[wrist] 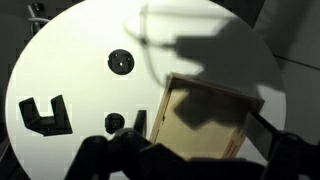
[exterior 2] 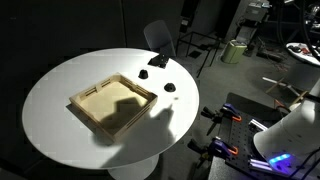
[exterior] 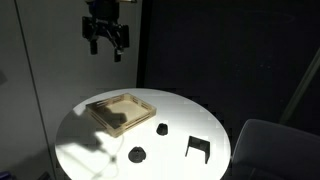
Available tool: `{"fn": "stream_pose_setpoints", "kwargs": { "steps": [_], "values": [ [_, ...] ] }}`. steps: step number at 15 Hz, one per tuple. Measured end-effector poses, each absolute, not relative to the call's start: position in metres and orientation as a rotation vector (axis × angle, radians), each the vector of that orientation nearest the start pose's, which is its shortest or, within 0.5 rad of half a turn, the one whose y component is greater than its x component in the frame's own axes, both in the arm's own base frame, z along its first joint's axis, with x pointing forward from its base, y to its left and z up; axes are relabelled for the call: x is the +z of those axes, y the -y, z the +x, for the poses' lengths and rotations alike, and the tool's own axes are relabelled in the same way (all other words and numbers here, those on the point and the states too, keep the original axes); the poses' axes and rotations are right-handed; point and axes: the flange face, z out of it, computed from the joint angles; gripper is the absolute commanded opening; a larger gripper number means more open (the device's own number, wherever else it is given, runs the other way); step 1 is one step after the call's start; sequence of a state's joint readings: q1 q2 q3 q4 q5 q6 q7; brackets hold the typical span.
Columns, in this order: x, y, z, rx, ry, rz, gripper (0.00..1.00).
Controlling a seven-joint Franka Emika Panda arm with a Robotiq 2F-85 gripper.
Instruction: Put the large black thing onto the tray
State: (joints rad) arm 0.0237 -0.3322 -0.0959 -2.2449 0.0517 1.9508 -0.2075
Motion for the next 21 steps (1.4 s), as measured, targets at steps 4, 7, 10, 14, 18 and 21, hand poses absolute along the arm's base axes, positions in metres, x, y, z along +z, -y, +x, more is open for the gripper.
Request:
{"fn": "stream_pose_setpoints", "kwargs": {
  "steps": [4,7,10,14,18,21],
  "values": [
    [0.489,0.057,0.501,-0.049,0.166,-3.079,1.0],
    [0.481,0.067,0.516,-0.028,0.138,-3.085,1.0],
    [0.481,0.068,0.519,-0.03,0.137,-3.085,1.0],
    [0.482,0.068,0.519,-0.031,0.137,-3.086,1.0],
    [0.48,0.067,0.519,-0.028,0.14,-3.085,1.0],
    [0.467,0.066,0.526,-0.021,0.14,-3.087,1.0]
  ]
}}
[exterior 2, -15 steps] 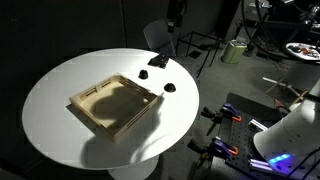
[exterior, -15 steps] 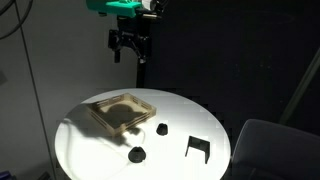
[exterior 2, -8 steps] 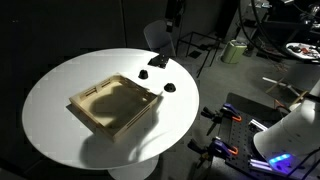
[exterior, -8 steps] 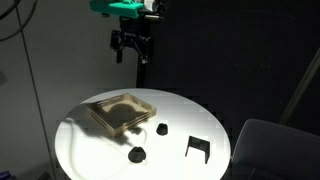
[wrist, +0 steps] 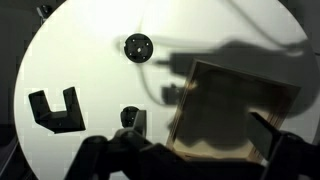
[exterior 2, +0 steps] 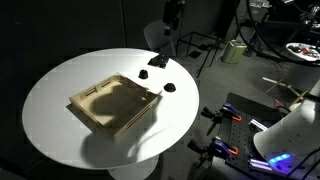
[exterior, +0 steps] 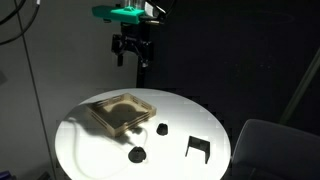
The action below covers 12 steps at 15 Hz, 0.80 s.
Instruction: Put the large black thing onto the tray
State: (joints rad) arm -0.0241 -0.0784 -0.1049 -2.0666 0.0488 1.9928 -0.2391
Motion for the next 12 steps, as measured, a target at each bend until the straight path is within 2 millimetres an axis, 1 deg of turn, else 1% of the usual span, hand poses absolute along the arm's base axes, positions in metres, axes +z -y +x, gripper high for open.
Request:
{"fn": "stream_pose_setpoints", "kwargs": {
  "steps": [2,5,7,9,12],
  "values": [
    [0.448,0.069,0.536,-0.006,0.132,-3.091,1.0],
    [0.409,0.084,0.548,0.042,0.093,-3.097,1.0],
    [0.386,0.099,0.555,0.067,0.056,-3.1,1.0],
    [0.368,0.117,0.559,0.09,0.017,-3.102,1.0],
    [0.35,0.146,0.559,0.09,-0.032,-3.106,1.0]
  ]
}}
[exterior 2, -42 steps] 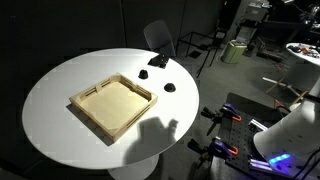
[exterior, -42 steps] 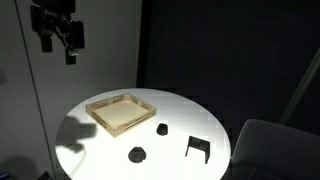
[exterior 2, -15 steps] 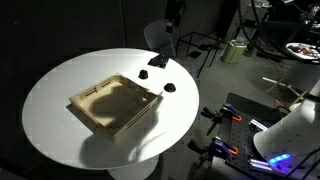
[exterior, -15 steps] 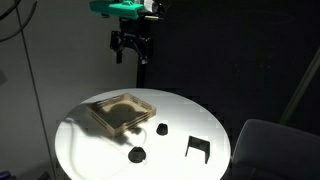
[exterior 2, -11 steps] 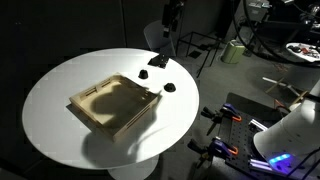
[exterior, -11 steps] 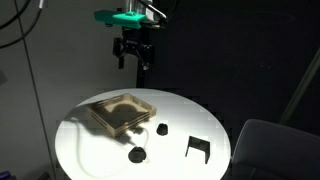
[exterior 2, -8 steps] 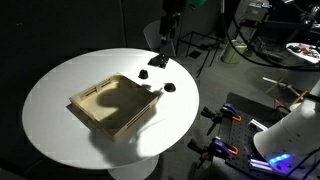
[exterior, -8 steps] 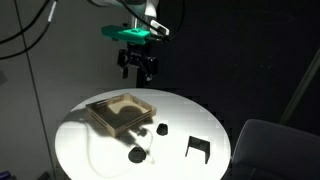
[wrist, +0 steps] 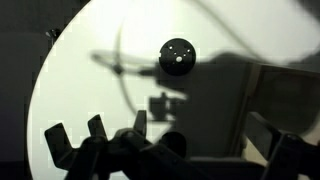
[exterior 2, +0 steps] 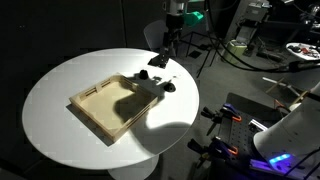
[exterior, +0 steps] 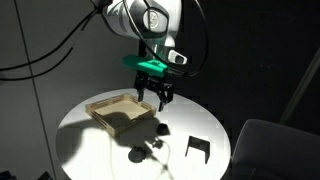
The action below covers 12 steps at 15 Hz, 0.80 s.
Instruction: Put the large black thing onto the tray
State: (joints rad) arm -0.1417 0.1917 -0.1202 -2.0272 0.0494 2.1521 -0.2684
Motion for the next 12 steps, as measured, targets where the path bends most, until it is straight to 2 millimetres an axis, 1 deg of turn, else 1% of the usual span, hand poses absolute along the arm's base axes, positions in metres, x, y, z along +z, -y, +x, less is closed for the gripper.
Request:
{"fn": "stream_pose_setpoints", "kwargs": {
  "steps": [3,7,9,12],
  "values": [
    [0.339,0.175,0.557,0.057,-0.055,-3.111,1.0],
    [0.327,0.208,0.557,0.011,-0.02,-3.127,1.0],
    [0.323,0.219,0.559,0.007,-0.002,-3.131,1.0],
    [0.322,0.225,0.564,0.0,-0.005,-3.135,1.0]
  ]
}}
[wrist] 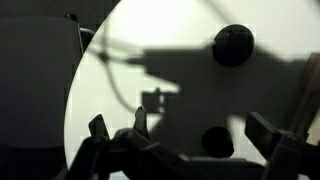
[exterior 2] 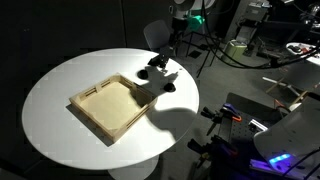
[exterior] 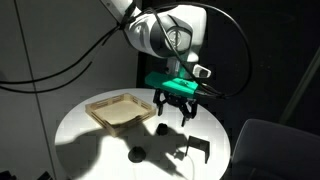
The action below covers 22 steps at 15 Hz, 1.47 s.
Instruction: Put the large black thing onto the tray
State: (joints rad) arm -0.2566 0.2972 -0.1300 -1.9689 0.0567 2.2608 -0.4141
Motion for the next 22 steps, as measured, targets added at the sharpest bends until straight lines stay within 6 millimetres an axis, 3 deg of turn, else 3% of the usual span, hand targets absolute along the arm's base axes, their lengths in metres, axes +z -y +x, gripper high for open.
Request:
{"fn": "stream_pose_setpoints", "kwargs": {
  "steps": [8,13,22],
  "values": [
    [0.322,0.222,0.565,0.001,0.003,-3.136,1.0],
    [0.3,0.221,0.575,0.041,0.046,-3.133,1.0],
    [0.251,0.268,0.608,0.085,0.176,-3.177,1.0]
  ]
}}
